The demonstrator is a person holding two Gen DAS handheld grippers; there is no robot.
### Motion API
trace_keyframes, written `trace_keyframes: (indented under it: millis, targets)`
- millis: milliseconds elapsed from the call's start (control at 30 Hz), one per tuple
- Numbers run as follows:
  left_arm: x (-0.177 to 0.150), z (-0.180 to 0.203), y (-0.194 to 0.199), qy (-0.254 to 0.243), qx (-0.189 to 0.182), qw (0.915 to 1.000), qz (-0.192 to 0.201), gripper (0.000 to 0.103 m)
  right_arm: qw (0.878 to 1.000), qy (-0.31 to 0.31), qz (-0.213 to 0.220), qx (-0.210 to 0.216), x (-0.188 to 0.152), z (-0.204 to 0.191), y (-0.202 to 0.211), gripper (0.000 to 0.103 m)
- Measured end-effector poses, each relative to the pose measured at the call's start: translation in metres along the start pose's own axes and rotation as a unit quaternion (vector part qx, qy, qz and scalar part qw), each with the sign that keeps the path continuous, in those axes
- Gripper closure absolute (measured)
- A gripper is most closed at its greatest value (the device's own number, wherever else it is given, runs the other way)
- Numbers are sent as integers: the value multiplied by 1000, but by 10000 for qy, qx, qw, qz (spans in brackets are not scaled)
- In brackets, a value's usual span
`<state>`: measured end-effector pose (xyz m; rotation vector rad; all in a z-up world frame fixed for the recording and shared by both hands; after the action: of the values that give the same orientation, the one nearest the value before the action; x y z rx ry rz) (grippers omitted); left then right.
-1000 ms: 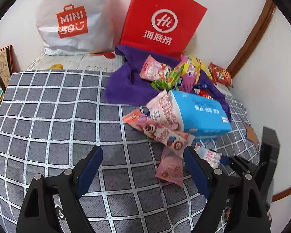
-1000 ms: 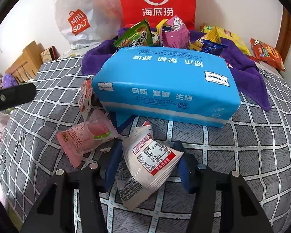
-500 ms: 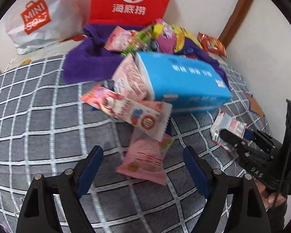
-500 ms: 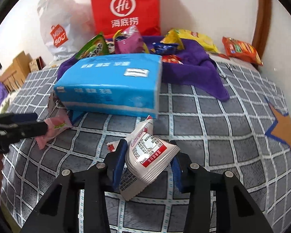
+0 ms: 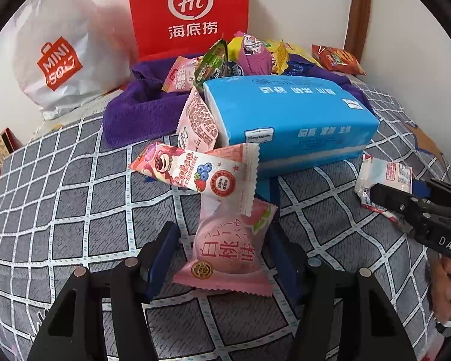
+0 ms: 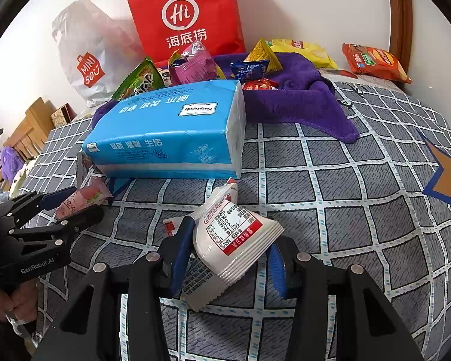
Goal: Organize snacks
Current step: 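Grasp the pink peach candy packet with the left tool, then lift the white sachet and pink packet toward the towel with both tools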
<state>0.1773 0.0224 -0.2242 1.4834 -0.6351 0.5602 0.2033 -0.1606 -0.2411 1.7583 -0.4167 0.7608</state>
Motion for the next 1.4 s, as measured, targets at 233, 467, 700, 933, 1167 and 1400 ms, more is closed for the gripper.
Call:
trace_keyframes:
  millis: [233, 467, 700, 933, 1167, 1400]
  targets:
    - [2, 2, -2, -26, 10, 10000, -9, 43, 10000, -24, 8, 31, -1, 1, 0, 56]
    - [1, 2, -3, -2, -35, 10000, -11, 43, 10000, -32, 6, 74, 1, 1, -1, 56]
    - [0, 5, -5, -17, -98, 9999, -32, 37, 10000, 49, -6, 32, 0, -1, -1, 55]
    - [1, 1, -4, 67, -176, 9998, -7, 38, 9999, -36, -5, 133, 1, 2, -1, 55]
    - [0, 0, -1, 53, -9, 10000, 35, 52, 10000, 68, -2, 33, 0, -1, -1, 56]
    - [-2, 6, 8, -24, -255, 9997, -52, 62, 9995, -302, 57, 93, 0, 7, 3, 70]
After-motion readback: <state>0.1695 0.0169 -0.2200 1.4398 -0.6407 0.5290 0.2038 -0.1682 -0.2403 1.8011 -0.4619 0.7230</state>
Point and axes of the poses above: each gripper's, at about its wrist camera, not at the fingertips, and y roughly against the way its jaws point, z to its right, x to its top, the point moved 4 cm from there along -y, roughly the way its jaws point, and after that the axes turned 8 degrees about z, right-handed, at the moved point
